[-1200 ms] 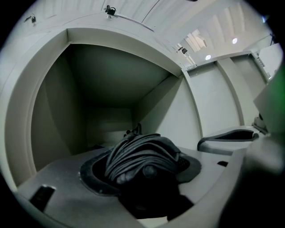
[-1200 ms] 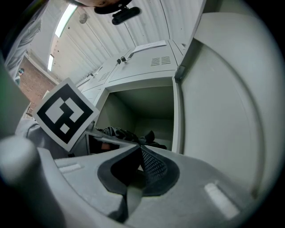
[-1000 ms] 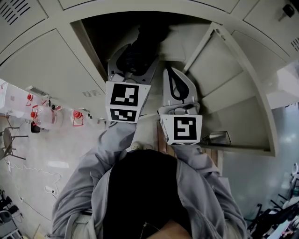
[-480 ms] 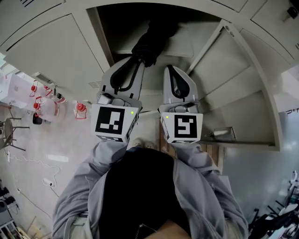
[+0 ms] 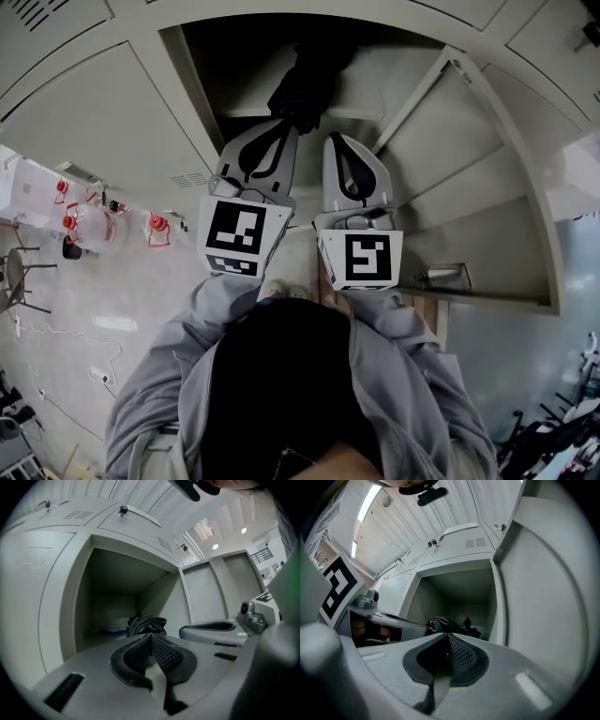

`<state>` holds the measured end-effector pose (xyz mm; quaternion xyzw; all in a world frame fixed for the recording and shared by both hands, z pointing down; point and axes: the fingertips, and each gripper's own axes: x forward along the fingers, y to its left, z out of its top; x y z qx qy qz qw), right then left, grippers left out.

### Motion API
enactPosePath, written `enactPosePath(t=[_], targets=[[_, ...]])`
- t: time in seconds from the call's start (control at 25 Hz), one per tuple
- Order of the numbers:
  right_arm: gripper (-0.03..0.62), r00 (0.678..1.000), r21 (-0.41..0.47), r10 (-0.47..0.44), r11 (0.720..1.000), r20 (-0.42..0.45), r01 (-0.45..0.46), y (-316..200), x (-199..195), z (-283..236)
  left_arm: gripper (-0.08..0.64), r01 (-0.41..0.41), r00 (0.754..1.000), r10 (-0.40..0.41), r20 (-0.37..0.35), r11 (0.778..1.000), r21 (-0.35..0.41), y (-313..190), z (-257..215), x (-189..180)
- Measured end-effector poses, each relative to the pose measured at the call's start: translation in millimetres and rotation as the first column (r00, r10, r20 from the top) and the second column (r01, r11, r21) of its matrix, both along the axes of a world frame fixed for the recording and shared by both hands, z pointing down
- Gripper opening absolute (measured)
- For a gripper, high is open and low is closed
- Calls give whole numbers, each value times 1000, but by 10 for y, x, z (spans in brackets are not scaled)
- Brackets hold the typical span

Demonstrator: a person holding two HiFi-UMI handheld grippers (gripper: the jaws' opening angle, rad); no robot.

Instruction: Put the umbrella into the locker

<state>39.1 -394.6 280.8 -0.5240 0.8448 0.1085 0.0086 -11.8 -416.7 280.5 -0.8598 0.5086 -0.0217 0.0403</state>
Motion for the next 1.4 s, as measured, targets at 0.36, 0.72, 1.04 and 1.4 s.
enactPosePath(t=[0.36,0.72,1.04,1.4], targets=[[0,999,-3,48,999,3,-48,-134,128,-11,14,-42,999,42,-5,999,-12,-380,9,262],[0,997,7,78,997,9,-78,-87,212,-57,14,-46,999,46,-6,999,-26,-463,19,298],[0,995,21,101,995,19,-102,193,311,-102,14,-30,999,29,-43,1000,-5,53,-44,110],[0,993,-9,108,994,41,-108,629,346,117,14,57,998,-57,-16,997,42,758,149,-175]])
